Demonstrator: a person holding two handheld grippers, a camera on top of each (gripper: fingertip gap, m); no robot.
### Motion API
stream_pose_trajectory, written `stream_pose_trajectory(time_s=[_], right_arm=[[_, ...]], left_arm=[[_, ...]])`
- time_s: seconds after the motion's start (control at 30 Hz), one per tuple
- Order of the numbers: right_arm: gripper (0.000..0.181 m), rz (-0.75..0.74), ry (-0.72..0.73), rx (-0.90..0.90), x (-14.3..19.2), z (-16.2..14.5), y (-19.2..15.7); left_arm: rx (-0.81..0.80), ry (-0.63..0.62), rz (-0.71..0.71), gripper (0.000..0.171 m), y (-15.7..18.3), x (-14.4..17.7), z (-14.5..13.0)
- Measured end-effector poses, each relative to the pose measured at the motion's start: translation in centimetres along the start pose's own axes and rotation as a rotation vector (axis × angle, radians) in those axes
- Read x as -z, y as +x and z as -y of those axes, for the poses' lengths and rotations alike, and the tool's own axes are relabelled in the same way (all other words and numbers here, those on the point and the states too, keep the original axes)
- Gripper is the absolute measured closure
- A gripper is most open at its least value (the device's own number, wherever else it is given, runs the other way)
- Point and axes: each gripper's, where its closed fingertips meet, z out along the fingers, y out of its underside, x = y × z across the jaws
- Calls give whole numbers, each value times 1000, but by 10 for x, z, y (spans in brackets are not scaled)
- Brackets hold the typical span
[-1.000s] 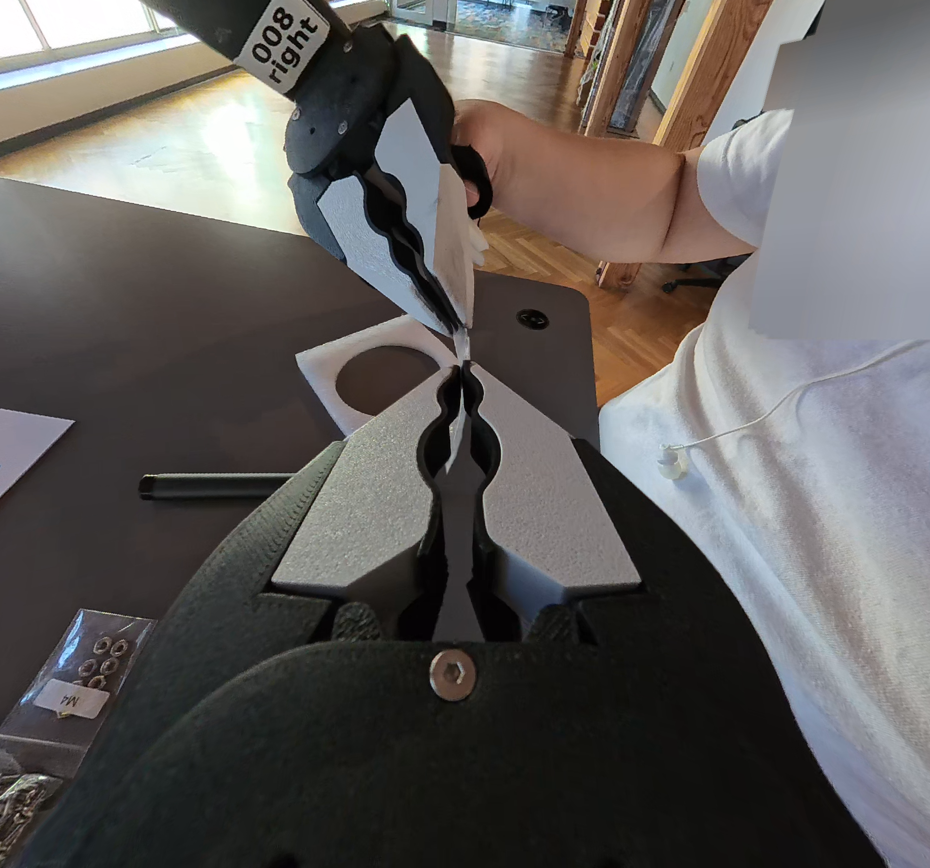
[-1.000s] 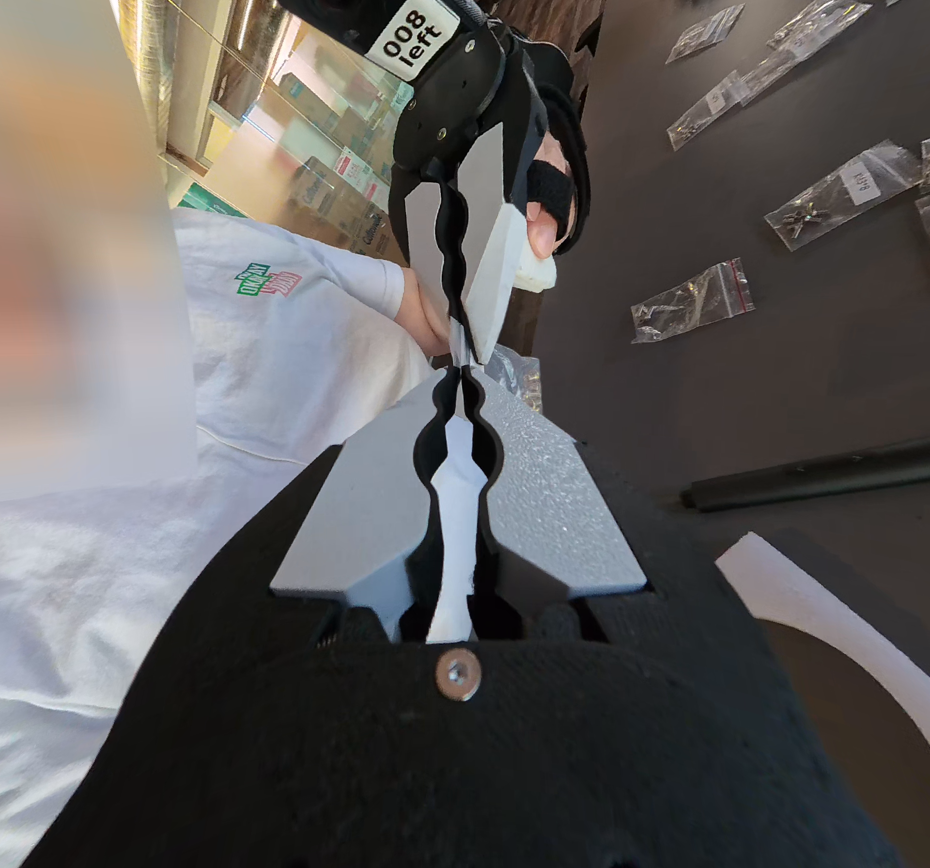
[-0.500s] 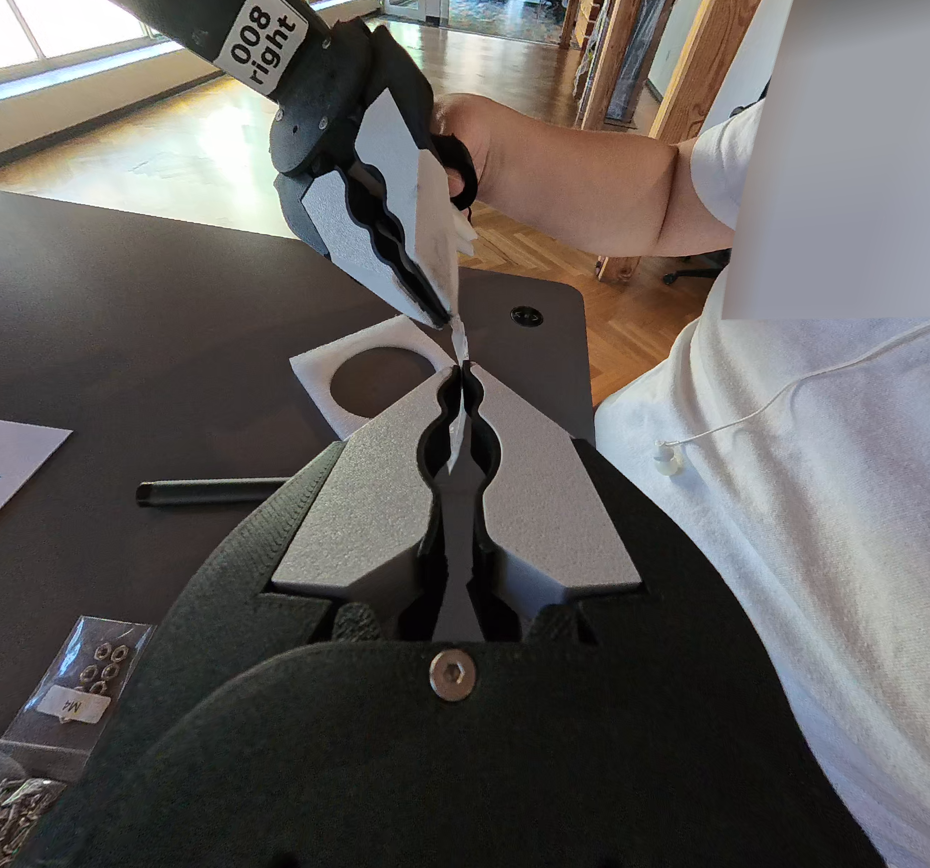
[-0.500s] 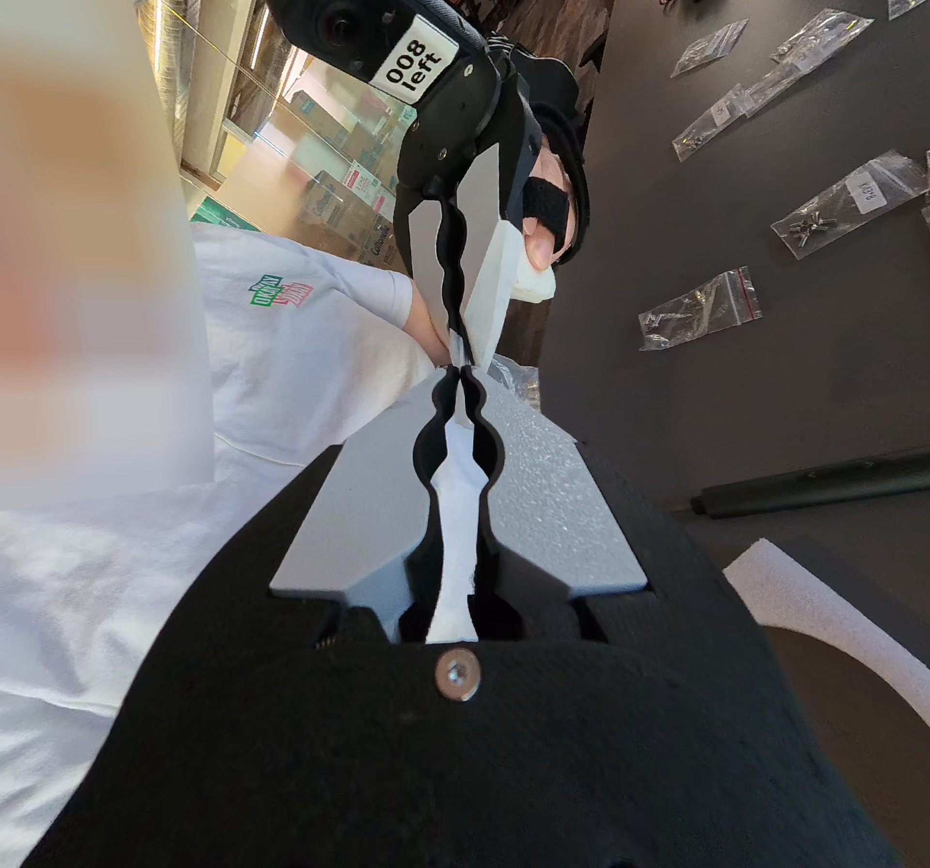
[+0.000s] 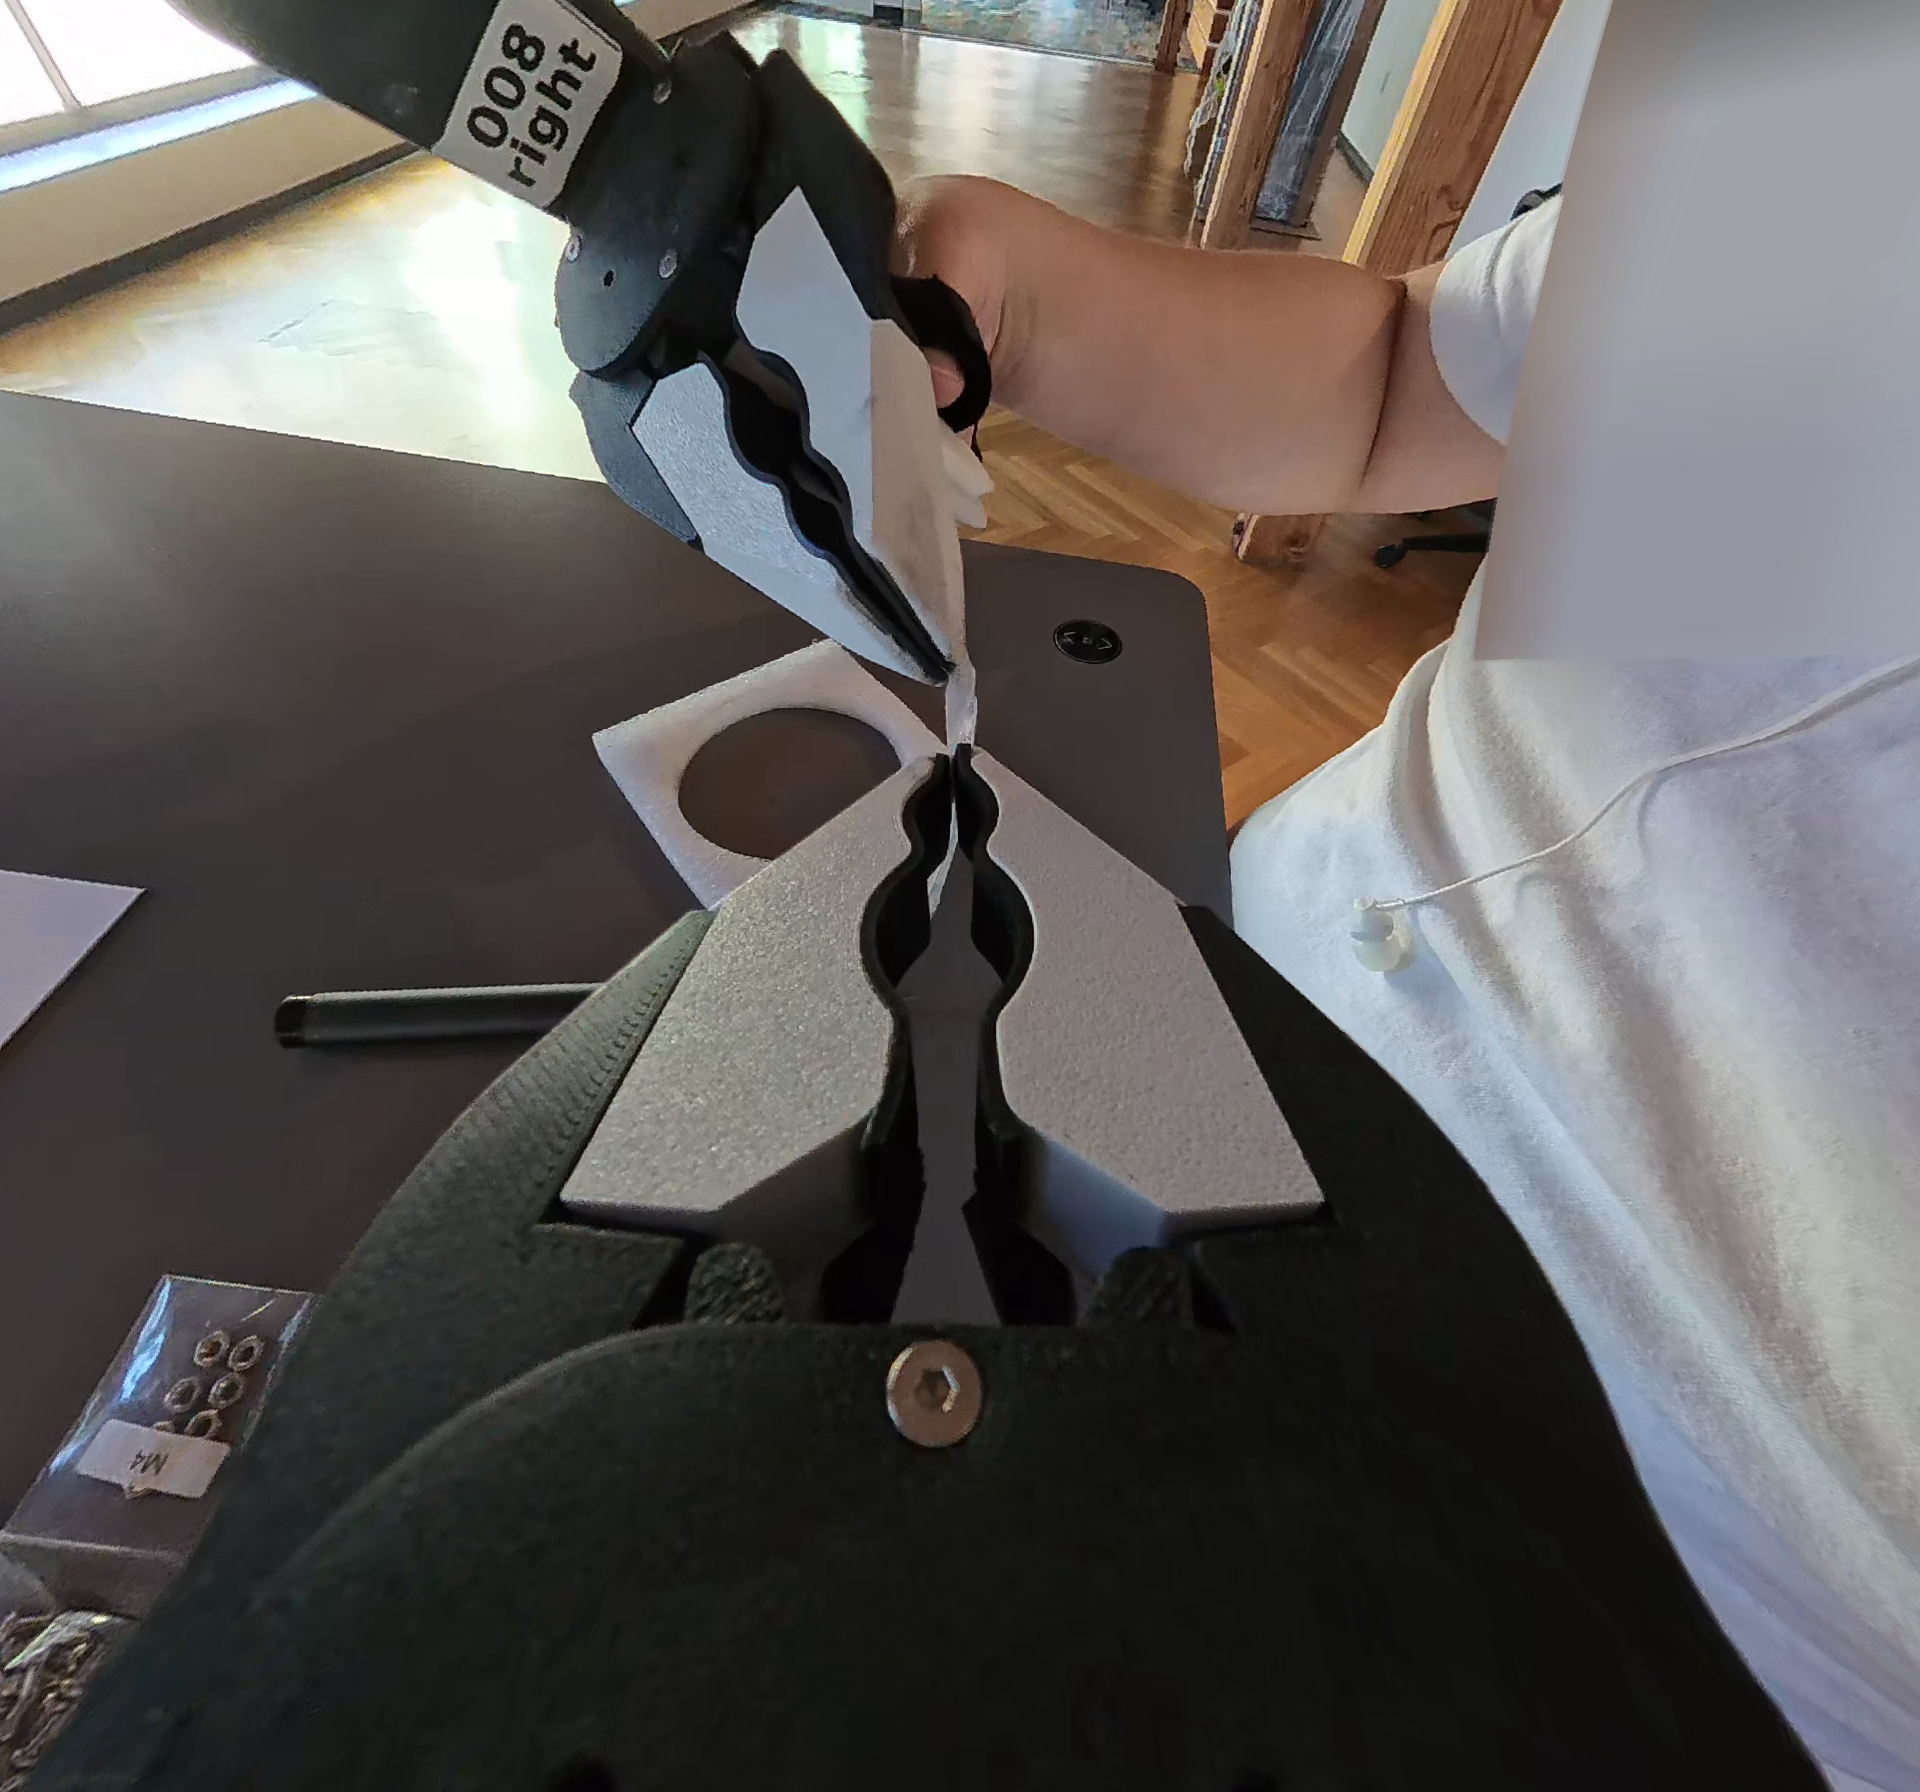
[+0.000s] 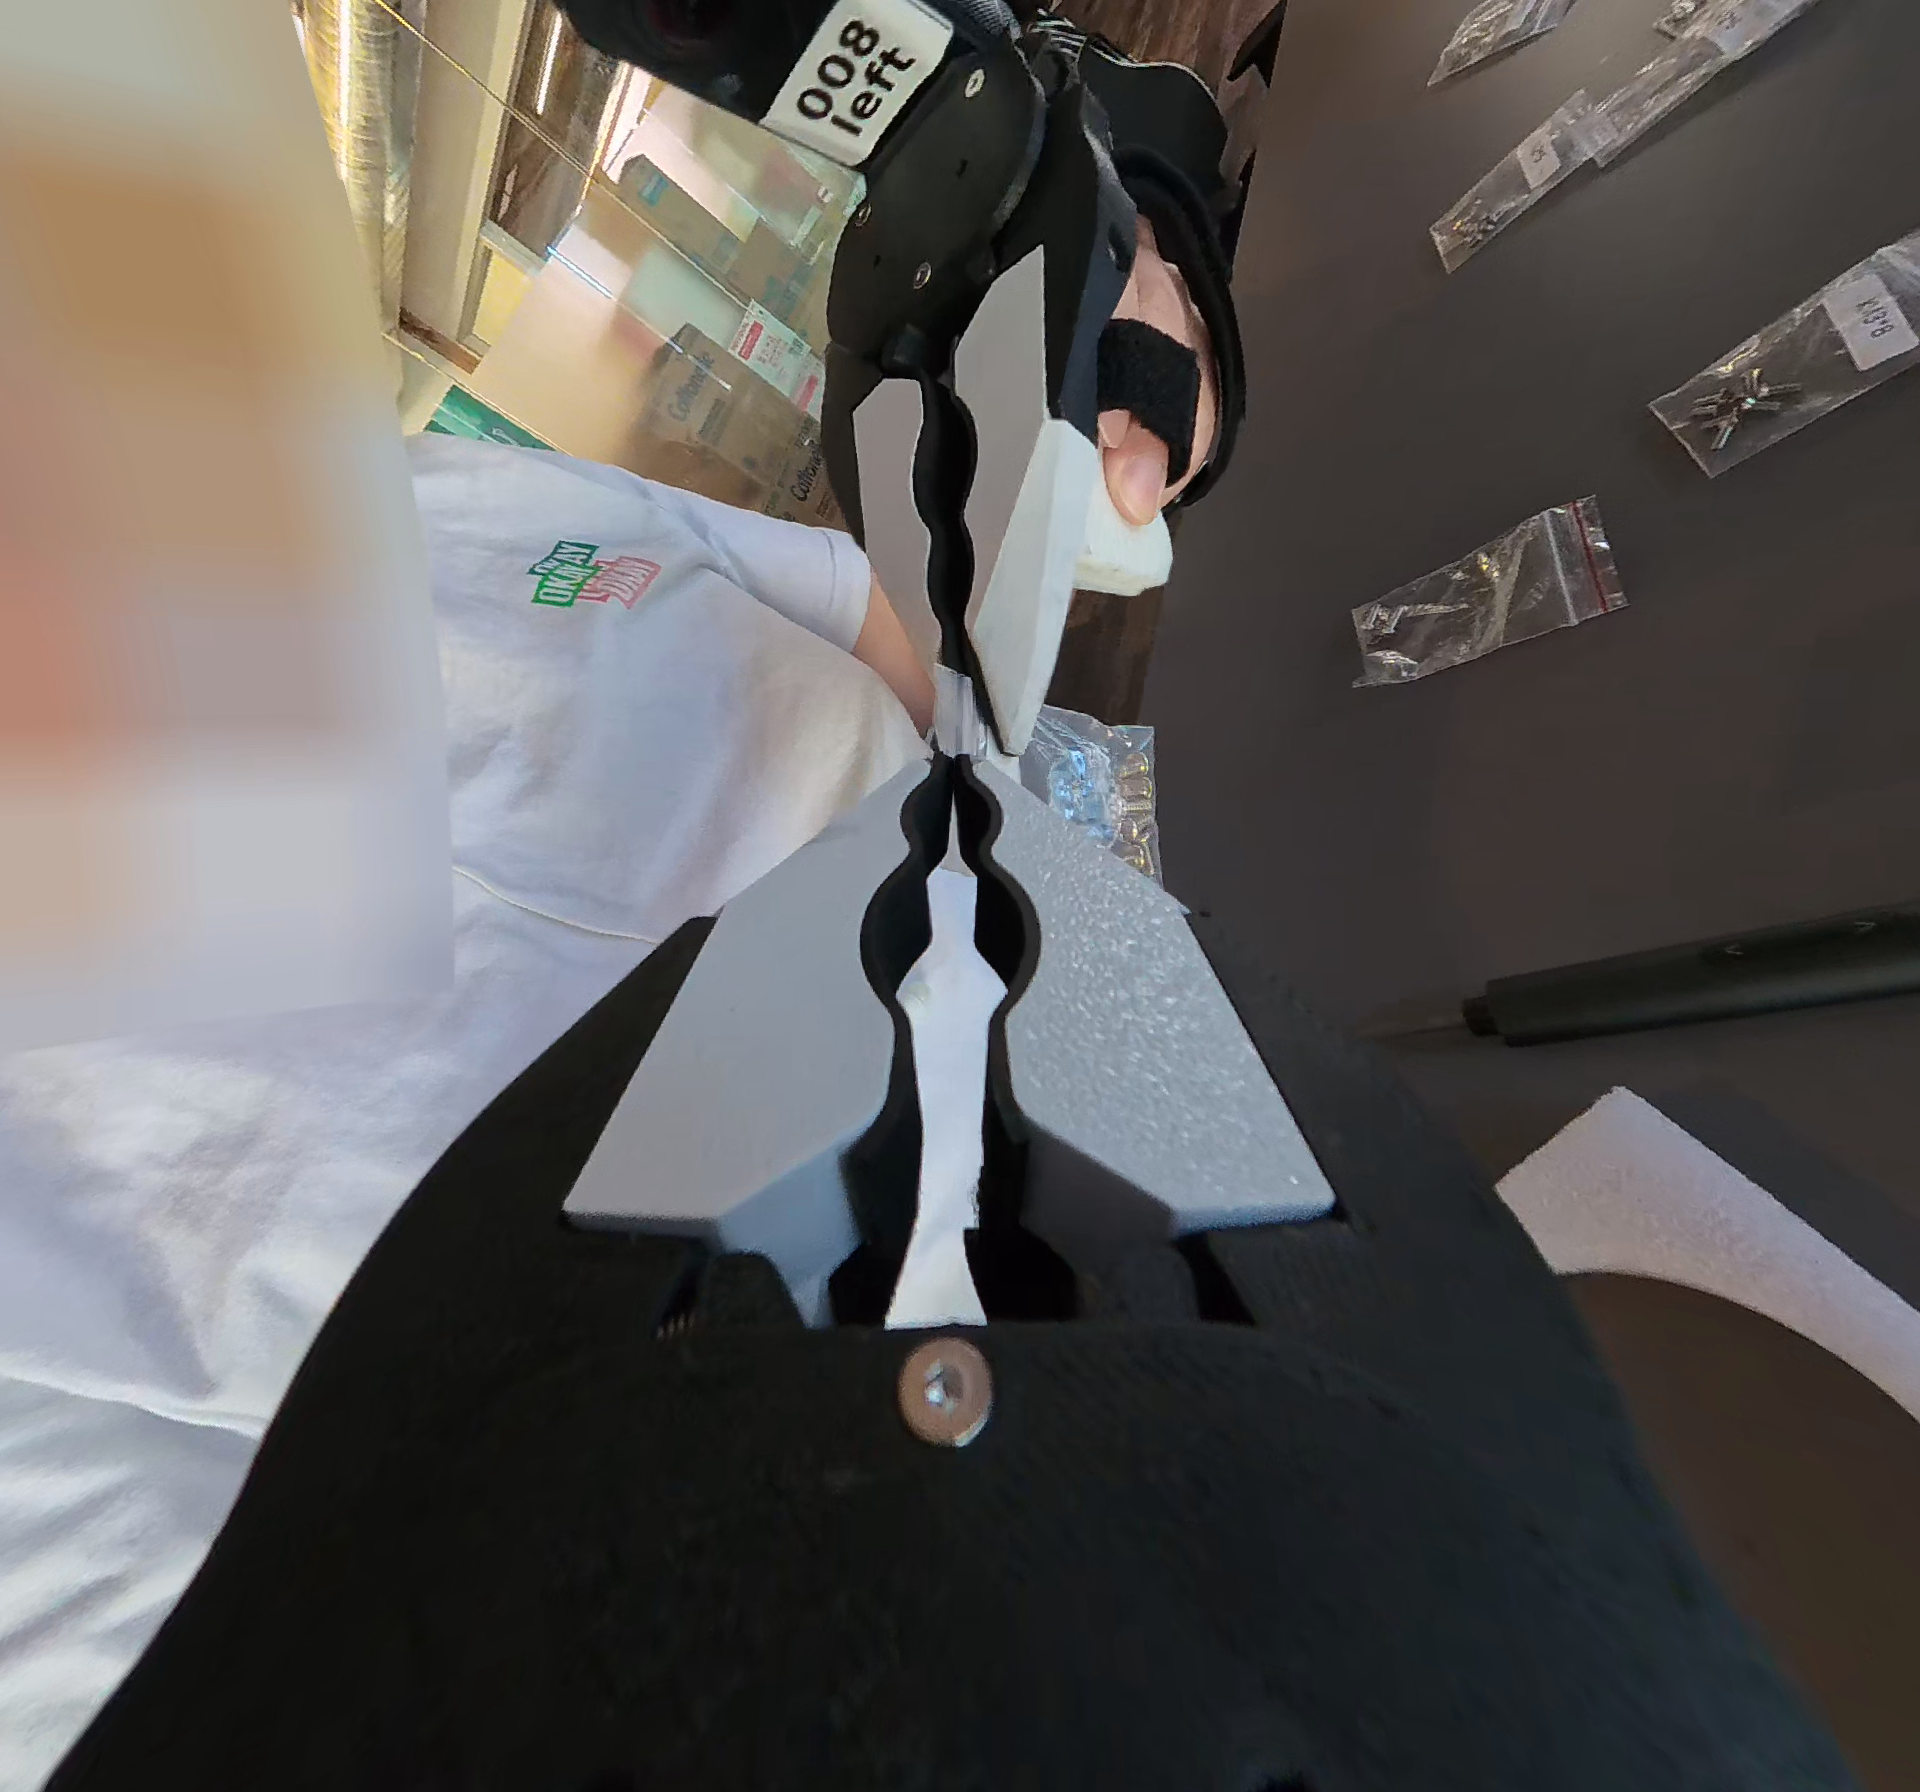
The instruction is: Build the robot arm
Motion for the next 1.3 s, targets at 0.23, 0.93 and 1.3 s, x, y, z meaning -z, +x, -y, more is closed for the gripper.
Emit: stream_pose_trajectory(time_s=[0.23, 0.93, 1.3], right_arm=[[181, -86, 5, 31, 2, 0, 11], [181, -108, 248, -91, -36, 20, 63], [181, -49, 323, -174, -44, 23, 77]], left_arm=[[118, 20, -22, 171, -6, -1, -6], [960, 428, 158, 147, -49, 35, -36], [1034, 478, 37, 156, -55, 39, -50]])
